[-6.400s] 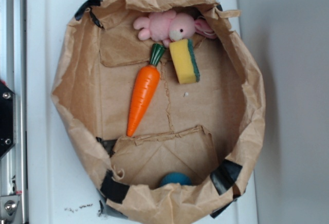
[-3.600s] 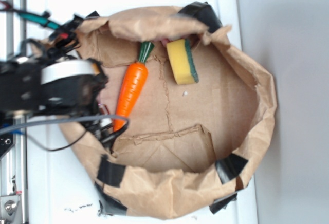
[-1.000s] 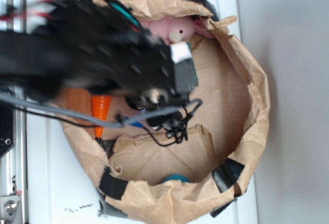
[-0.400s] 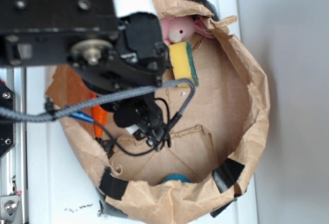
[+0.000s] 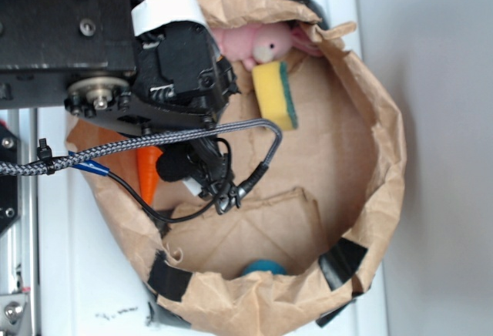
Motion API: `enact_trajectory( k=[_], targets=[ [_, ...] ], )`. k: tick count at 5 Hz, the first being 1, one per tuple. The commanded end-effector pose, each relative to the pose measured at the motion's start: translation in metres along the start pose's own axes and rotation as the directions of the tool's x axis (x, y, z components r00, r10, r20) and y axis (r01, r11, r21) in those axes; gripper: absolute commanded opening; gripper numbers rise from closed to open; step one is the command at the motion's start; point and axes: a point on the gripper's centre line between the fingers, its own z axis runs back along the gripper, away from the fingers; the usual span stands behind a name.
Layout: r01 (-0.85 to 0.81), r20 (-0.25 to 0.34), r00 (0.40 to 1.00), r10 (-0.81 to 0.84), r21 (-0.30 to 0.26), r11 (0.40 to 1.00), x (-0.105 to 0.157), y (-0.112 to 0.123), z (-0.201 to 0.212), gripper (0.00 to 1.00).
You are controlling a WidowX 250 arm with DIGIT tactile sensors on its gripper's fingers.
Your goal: Grab the carrot.
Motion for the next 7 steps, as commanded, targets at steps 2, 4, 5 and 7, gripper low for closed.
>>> enact_trajectory(
  k=[2, 4, 5, 7],
  targets=[
    [0.064, 0.128, 0.989, -0.072, 0.065, 0.996, 0.006, 0.047, -0.048, 1.0],
    [0.102, 0.132, 0.984, -0.119, 0.127, 0.987, 0.008, 0.057, -0.064, 1.0],
    [0.096, 0.101, 0.989, -0.111, 0.142, 0.985, 0.01, 0.064, -0.054, 1.0],
    [-0.153, 0.039, 0.988, 0.148, 0.235, 0.96, 0.007, 0.052, -0.058, 1.0]
  ],
)
